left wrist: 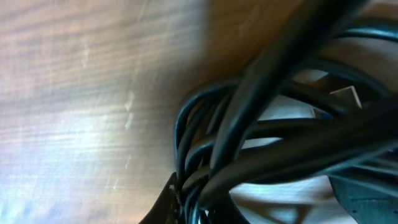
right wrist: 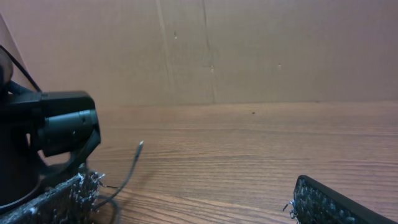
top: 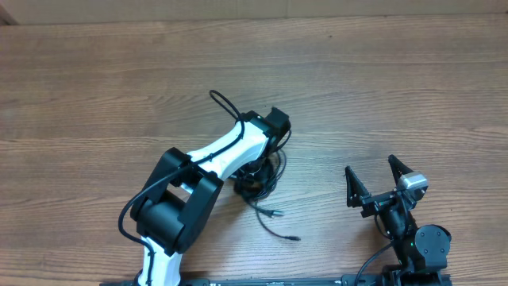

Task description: Untangle cables

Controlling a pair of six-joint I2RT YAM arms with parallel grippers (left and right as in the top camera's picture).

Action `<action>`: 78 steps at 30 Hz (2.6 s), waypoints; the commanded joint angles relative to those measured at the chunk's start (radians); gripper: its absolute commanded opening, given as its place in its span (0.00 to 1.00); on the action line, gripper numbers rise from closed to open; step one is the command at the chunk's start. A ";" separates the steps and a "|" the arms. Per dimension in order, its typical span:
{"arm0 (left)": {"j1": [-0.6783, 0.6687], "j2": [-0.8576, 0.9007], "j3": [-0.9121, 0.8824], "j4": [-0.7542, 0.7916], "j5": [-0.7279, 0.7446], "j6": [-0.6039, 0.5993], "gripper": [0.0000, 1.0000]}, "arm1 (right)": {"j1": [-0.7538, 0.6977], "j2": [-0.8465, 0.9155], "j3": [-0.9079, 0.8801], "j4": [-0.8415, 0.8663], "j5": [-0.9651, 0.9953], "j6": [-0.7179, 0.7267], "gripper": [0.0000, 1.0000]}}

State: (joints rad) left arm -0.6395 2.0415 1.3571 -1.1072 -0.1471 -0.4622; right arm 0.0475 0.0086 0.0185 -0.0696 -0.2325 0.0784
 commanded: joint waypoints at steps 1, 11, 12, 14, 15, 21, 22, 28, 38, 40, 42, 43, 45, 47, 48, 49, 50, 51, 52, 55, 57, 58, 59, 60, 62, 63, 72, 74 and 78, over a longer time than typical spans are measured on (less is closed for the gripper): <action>0.041 0.023 0.049 -0.105 -0.020 -0.200 0.04 | 0.003 -0.006 -0.010 0.005 -0.004 -0.002 1.00; 0.130 0.023 0.069 -0.206 0.355 -0.704 0.99 | 0.003 -0.006 -0.010 0.005 -0.004 -0.002 1.00; 0.129 0.023 0.069 -0.187 0.344 -0.670 1.00 | 0.003 -0.006 -0.010 0.005 -0.004 -0.002 1.00; 0.128 0.023 0.069 -0.151 0.315 -0.577 0.98 | 0.003 -0.006 -0.010 0.005 -0.004 -0.002 1.00; 0.126 0.023 0.069 -0.133 0.284 -0.505 0.94 | 0.003 -0.006 -0.010 0.005 -0.004 -0.002 1.00; 0.102 0.023 0.069 -0.112 0.036 -0.163 0.86 | 0.003 -0.006 -0.010 0.005 -0.004 -0.002 1.00; 0.097 0.023 0.069 -0.113 0.005 -0.122 0.86 | 0.003 -0.006 -0.010 0.005 -0.004 -0.002 1.00; 0.080 0.023 0.085 -0.154 -0.010 -0.055 1.00 | 0.003 -0.006 -0.010 0.005 -0.004 -0.001 1.00; 0.078 -0.070 0.348 -0.306 -0.006 0.028 1.00 | 0.003 -0.006 -0.010 0.005 -0.008 0.139 1.00; 0.079 -0.127 0.410 -0.326 -0.006 0.049 1.00 | 0.003 -0.006 -0.010 0.005 -0.009 0.310 1.00; 0.081 -0.195 0.449 -0.335 -0.013 0.053 1.00 | 0.003 -0.006 -0.010 0.005 -0.030 0.547 1.00; 0.083 -0.232 0.457 -0.335 -0.013 0.053 1.00 | 0.003 -0.006 -0.010 0.008 -0.073 0.684 1.00; 0.089 -0.323 0.461 -0.328 -0.013 0.050 0.99 | 0.003 -0.006 -0.010 0.017 -0.219 0.960 1.00; 0.097 -0.410 0.461 -0.320 -0.020 0.043 1.00 | 0.003 -0.006 -0.010 0.017 -0.332 1.155 1.00; 0.102 -0.452 0.460 -0.313 -0.026 0.042 0.99 | 0.003 -0.006 -0.010 0.016 -0.355 1.192 1.00; 0.108 -0.490 0.460 -0.307 -0.029 0.042 1.00 | 0.003 -0.006 -0.010 0.015 -0.368 1.202 1.00; 0.113 -0.518 0.460 -0.304 -0.030 0.040 1.00 | 0.003 -0.006 -0.010 0.016 -0.375 1.202 1.00; 0.117 -0.545 0.459 -0.306 -0.032 0.039 0.99 | 0.003 -0.006 -0.010 0.015 -0.374 1.201 1.00; 0.121 -0.568 0.456 -0.314 -0.040 0.039 1.00 | 0.003 -0.006 -0.010 0.015 -0.362 1.201 1.00; 0.125 -0.610 0.436 -0.349 -0.068 0.022 1.00 | 0.003 -0.006 -0.010 0.020 -0.248 1.119 1.00; 0.125 -0.638 0.391 -0.360 -0.098 -0.016 1.00 | 0.003 -0.005 -0.009 0.012 -0.246 0.977 1.00; 0.125 -0.653 0.360 -0.359 -0.117 -0.041 0.99 | 0.003 0.000 -0.006 0.007 -0.264 0.926 0.99; 0.125 -0.673 0.317 -0.356 -0.144 -0.084 0.99 | 0.003 0.011 0.003 -0.013 -0.281 0.897 0.99; 0.125 -0.691 0.275 -0.352 -0.166 -0.121 1.00 | 0.003 0.023 0.014 -0.041 -0.285 0.879 0.99; 0.125 -0.735 0.164 -0.325 -0.193 -0.188 1.00 | 0.003 0.059 0.055 -0.129 -0.274 0.827 0.99; 0.125 -0.753 0.115 -0.305 -0.188 -0.210 1.00 | 0.003 0.079 0.079 -0.181 -0.258 0.803 0.99; 0.125 -0.743 -0.289 0.018 -0.068 -0.170 0.80 | 0.004 0.400 0.390 -0.600 -0.187 0.722 1.00; 0.122 -0.702 -0.335 0.111 -0.035 -0.118 0.75 | 0.004 0.472 0.436 -0.615 -0.270 0.700 1.00; 0.121 -0.618 -0.362 0.287 0.066 0.013 0.70 | 0.004 0.560 0.454 -0.543 -0.451 0.702 1.00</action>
State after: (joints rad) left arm -0.5209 1.3815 1.0058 -0.8772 -0.1669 -0.5694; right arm 0.0475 0.5297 0.4507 -0.6350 -0.5350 0.8070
